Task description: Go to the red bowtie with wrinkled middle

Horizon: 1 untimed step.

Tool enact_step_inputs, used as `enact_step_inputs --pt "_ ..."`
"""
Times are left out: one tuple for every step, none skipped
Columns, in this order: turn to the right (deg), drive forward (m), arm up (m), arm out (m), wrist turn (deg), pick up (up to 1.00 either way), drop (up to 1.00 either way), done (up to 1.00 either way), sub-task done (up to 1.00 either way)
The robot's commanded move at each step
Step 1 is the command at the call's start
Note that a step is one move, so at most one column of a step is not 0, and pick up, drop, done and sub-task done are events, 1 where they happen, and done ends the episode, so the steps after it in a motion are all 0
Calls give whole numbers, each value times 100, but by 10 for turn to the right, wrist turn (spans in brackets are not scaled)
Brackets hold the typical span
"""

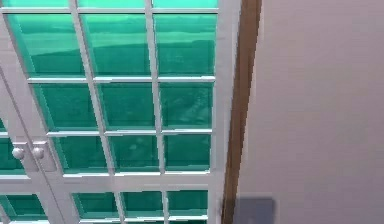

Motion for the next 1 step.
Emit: enact_step_inputs --pt "450 0 0 0 0 0 0 0 0"
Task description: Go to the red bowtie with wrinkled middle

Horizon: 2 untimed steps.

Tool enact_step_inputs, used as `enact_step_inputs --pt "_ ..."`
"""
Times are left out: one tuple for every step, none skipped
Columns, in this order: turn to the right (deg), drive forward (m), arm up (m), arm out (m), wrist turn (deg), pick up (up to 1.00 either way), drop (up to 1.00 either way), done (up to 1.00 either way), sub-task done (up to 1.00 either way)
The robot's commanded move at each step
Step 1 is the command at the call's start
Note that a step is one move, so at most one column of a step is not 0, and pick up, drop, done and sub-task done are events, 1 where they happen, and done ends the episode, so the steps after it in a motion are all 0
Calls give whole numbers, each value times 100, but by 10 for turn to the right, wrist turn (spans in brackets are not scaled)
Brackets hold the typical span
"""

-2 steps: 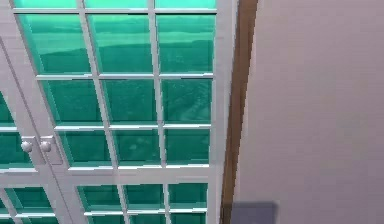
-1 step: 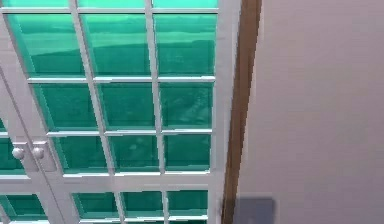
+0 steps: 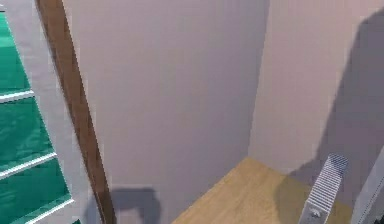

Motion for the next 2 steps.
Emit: enact_step_inputs --pt "450 0 0 0 0 0 0 0 0" --pt "30 0 0 0 0 0 0 0 0"
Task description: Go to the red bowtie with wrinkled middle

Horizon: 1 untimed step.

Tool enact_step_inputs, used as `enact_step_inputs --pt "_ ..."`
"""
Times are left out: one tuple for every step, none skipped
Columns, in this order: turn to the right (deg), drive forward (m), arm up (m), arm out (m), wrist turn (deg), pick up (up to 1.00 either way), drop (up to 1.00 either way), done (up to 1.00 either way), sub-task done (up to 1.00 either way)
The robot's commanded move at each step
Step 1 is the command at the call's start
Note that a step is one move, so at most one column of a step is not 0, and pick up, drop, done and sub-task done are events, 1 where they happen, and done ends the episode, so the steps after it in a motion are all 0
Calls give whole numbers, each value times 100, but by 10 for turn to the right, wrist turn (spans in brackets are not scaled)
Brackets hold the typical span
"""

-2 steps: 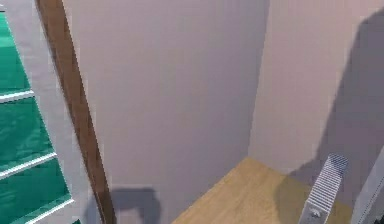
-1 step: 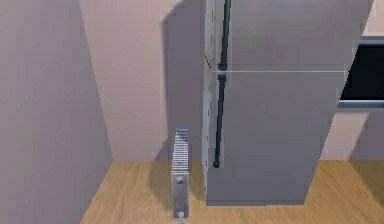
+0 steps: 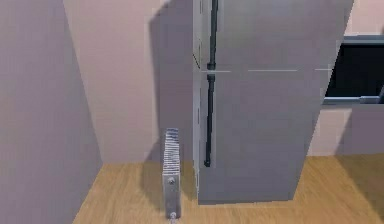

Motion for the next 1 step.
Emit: enact_step_inputs --pt "0 60 0 0 0 0 0 0 0"
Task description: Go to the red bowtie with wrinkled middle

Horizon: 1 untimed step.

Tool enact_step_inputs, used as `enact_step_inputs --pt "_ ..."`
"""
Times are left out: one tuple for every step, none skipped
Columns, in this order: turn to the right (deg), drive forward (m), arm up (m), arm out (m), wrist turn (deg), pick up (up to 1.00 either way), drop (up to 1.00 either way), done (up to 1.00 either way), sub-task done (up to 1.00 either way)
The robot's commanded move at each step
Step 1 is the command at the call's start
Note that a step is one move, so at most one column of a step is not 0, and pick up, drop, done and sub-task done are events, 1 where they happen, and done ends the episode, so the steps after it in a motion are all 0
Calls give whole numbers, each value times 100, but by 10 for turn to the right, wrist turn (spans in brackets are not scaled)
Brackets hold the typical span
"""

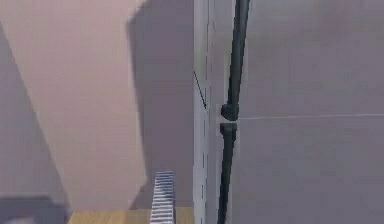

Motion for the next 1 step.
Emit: enact_step_inputs --pt "420 0 0 0 0 0 0 0 0"
